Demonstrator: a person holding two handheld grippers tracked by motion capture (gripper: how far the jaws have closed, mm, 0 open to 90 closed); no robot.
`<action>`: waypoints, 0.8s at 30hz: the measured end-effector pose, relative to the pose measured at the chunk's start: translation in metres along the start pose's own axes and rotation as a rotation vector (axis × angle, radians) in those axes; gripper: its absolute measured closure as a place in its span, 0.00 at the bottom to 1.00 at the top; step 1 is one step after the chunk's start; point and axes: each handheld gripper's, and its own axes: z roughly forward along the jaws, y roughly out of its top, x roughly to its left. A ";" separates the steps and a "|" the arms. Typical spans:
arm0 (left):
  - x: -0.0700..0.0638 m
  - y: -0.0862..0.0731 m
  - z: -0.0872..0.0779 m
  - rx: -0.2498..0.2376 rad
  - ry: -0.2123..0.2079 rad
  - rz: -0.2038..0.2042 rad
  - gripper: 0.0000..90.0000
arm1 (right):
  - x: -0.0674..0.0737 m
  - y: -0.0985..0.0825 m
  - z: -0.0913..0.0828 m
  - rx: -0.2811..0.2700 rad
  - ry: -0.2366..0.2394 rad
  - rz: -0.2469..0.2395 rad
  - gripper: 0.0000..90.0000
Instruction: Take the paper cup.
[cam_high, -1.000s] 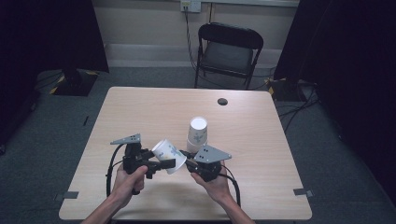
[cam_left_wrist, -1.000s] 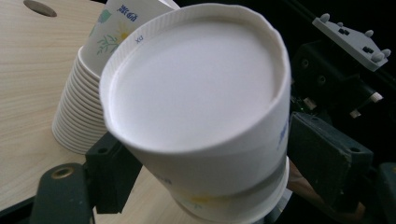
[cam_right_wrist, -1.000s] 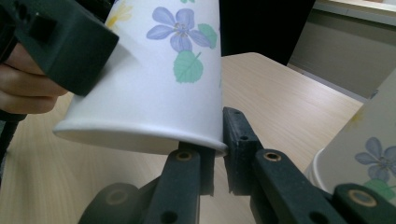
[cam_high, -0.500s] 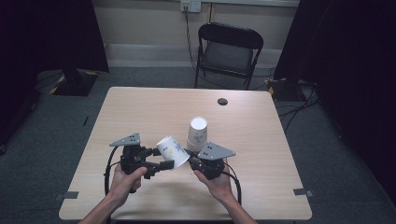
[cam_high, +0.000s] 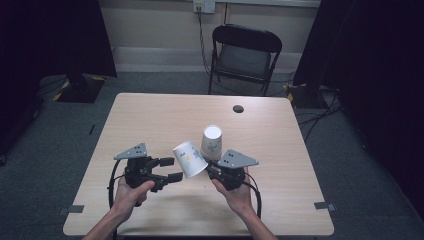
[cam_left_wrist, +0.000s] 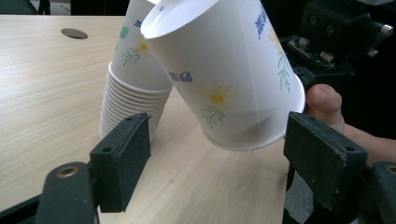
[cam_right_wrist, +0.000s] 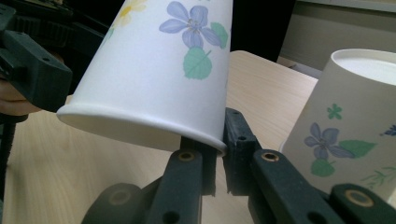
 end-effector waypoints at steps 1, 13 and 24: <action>0.001 0.001 -0.002 0.005 0.001 0.013 0.27 | 0.000 0.000 0.000 0.002 -0.001 0.002 0.95; -0.006 0.007 -0.011 -0.005 0.091 0.146 0.41 | -0.005 -0.006 -0.004 0.105 0.008 0.037 0.95; -0.013 0.006 -0.007 0.001 0.167 0.250 0.52 | -0.005 -0.020 0.003 0.264 0.071 0.049 0.95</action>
